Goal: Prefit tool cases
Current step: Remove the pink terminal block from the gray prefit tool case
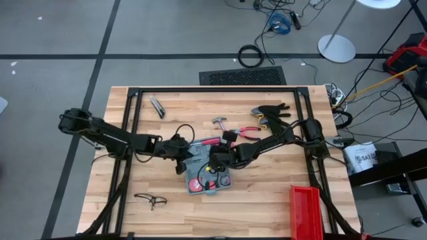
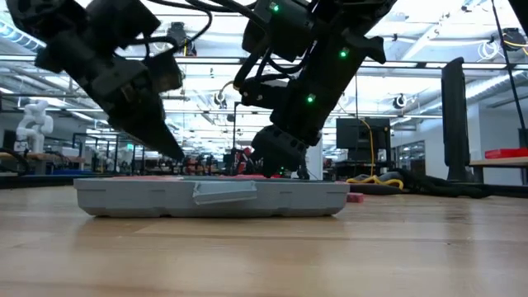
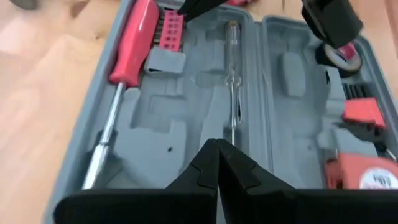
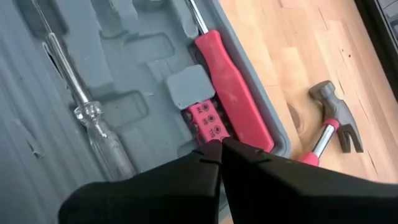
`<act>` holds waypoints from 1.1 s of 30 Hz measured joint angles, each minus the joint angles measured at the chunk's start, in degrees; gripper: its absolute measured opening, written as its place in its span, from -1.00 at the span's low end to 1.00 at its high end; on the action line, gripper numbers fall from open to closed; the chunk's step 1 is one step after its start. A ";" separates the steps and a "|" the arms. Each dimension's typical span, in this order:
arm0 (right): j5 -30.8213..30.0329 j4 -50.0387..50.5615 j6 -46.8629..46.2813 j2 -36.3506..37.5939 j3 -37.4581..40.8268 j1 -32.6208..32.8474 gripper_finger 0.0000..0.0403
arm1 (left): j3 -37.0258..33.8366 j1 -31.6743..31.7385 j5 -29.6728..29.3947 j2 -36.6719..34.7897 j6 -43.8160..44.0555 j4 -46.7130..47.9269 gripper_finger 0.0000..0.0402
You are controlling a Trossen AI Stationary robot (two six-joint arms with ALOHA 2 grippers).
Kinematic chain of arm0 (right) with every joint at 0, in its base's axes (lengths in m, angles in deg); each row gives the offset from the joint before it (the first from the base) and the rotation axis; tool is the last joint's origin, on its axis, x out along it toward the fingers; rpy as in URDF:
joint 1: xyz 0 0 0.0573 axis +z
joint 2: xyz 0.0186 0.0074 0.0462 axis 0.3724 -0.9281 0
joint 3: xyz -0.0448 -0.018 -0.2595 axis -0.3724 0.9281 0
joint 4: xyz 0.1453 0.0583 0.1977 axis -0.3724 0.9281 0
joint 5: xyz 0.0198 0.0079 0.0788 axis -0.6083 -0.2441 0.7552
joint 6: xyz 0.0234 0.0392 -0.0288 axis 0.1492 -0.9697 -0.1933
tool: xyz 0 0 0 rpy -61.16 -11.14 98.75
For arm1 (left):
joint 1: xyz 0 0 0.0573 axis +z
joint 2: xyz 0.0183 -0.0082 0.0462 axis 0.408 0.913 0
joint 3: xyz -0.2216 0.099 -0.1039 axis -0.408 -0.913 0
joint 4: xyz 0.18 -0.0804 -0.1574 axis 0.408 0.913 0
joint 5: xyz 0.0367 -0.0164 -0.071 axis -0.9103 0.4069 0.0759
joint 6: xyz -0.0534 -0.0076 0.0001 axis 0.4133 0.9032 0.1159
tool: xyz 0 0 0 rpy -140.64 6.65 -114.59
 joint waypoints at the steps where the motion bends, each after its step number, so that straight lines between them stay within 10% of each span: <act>1: -0.01 0.21 -0.03 0.00 0.00 0.00 -1.00 | 0.00 0.00 0.00 1.37 0.55 -1.44 -0.99; 12: -0.20 1.32 -0.77 0.09 -0.09 0.00 -1.00 | 0.46 0.00 1.21 13.41 4.97 -7.75 -1.00; 33: 7.77 3.09 8.61 -0.15 -0.37 -2.33 -0.79 | 0.17 0.02 1.67 14.19 3.84 -8.50 -1.00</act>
